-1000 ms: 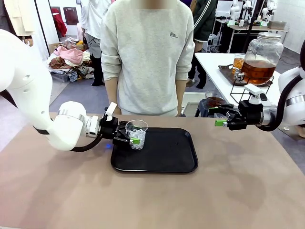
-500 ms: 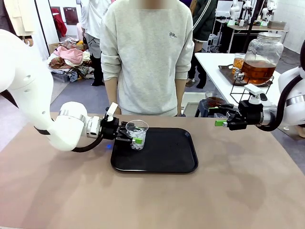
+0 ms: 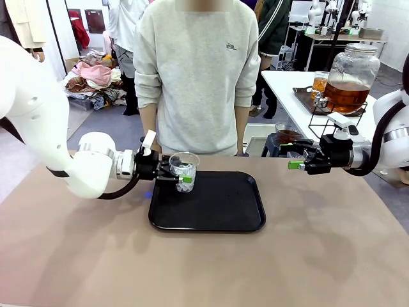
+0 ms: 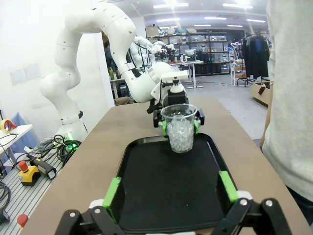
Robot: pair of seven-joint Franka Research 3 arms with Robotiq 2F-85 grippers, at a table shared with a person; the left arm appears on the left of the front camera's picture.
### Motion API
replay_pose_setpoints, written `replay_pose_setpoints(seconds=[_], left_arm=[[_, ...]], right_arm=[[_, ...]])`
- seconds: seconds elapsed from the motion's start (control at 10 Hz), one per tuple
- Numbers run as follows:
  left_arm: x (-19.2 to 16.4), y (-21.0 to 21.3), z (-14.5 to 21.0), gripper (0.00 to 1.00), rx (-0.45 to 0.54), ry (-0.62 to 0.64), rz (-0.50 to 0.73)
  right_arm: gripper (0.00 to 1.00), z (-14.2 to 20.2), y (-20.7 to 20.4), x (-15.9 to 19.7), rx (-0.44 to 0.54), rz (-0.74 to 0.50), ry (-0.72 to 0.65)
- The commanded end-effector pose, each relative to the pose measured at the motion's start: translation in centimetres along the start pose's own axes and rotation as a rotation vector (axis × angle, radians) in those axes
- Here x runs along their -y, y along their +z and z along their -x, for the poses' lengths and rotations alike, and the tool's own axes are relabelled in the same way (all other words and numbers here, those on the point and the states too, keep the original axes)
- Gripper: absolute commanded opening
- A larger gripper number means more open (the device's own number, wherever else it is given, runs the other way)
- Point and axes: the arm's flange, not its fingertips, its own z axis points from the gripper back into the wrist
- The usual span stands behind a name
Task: Pour the drink into the iced cup.
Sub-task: Pick up the iced cup indicated by the human and present it to them.
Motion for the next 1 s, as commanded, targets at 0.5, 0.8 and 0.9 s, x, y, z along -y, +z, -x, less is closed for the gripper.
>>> replay_pose_setpoints(seconds=[0.5,0.8,0.9], left_arm=[[-3.0,-0.4,-10.6,0.81,0.019,-0.028,-0.073],[-3.1,-0.1,-10.8,0.81,0.009,-0.036,-0.058],[-3.1,-0.1,-10.8,0.81,0.009,-0.036,-0.058]], right_arm=[[1.00,-0.3,0.0,0.1,-0.001,-0.001,0.001],[1.00,-0.3,0.0,0.1,-0.001,-0.001,0.001],[1.00,-0.3,0.0,0.1,-0.001,-0.001,0.001]])
